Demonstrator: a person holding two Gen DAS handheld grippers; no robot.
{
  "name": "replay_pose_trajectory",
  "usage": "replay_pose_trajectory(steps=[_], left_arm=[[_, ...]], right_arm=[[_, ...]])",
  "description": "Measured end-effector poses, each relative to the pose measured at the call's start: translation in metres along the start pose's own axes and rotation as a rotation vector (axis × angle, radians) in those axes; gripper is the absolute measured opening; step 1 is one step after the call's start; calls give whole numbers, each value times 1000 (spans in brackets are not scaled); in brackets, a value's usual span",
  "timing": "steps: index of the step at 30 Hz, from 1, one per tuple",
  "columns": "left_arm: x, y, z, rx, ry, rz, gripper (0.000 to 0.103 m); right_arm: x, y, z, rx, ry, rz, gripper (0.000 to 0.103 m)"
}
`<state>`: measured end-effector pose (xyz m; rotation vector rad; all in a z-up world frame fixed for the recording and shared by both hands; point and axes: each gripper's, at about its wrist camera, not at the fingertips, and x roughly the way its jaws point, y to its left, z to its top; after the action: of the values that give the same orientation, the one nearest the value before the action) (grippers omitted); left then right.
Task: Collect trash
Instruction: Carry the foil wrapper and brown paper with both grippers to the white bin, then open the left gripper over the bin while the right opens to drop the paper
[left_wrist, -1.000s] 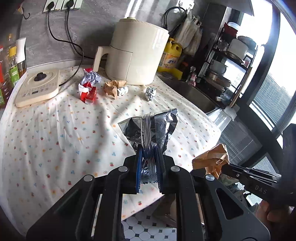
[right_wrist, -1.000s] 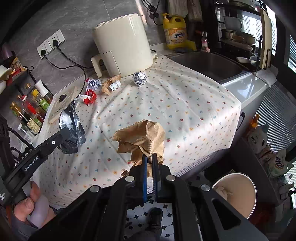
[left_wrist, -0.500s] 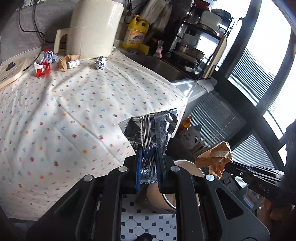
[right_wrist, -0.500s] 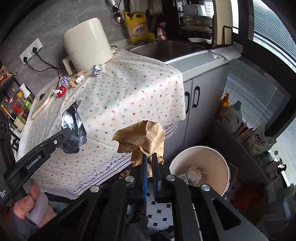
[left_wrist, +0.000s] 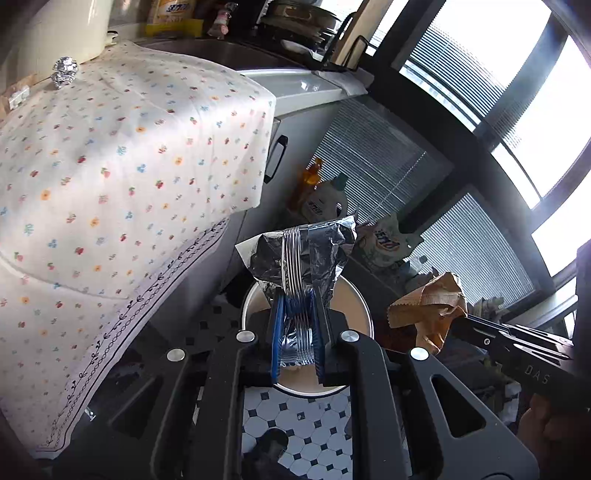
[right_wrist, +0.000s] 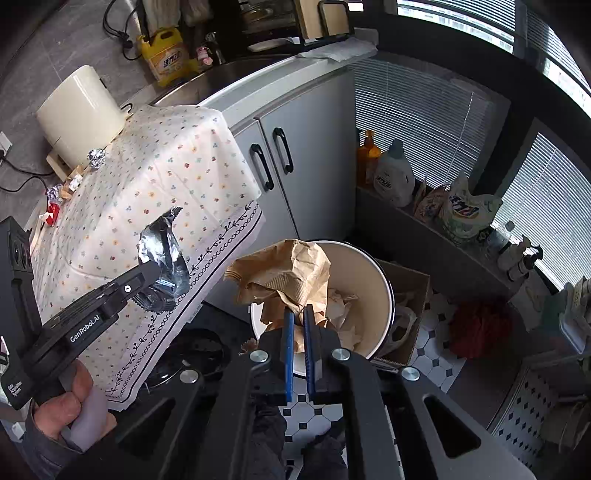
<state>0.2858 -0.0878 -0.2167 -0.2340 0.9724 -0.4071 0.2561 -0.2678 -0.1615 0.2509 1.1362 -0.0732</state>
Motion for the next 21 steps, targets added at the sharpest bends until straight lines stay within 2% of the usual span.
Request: replay_pose_trajectory(steps=[8, 10, 11, 12, 13, 19, 21], left_arm=[[51, -21, 12, 60, 100, -114, 15], [60, -23, 12, 60, 119, -133, 20], [65, -23, 12, 53, 133, -157, 32], [67, -22, 12, 48, 139, -177, 49], [67, -22, 12, 49, 138, -186, 55], [56, -13, 14, 80, 134, -166, 57], [47, -5, 14, 85, 117, -140, 62]], right_arm=[[2, -22, -8, 94, -4, -64, 6], [2, -26, -10, 113, -4, -84, 6], [1, -28, -11, 123, -5, -92, 6], [0, -29, -11, 132, -8, -100, 6], [0, -31, -11, 140, -10, -104, 6], [5, -29, -7, 152, -12, -109, 6], [10, -25, -5, 146, -11, -104, 6]])
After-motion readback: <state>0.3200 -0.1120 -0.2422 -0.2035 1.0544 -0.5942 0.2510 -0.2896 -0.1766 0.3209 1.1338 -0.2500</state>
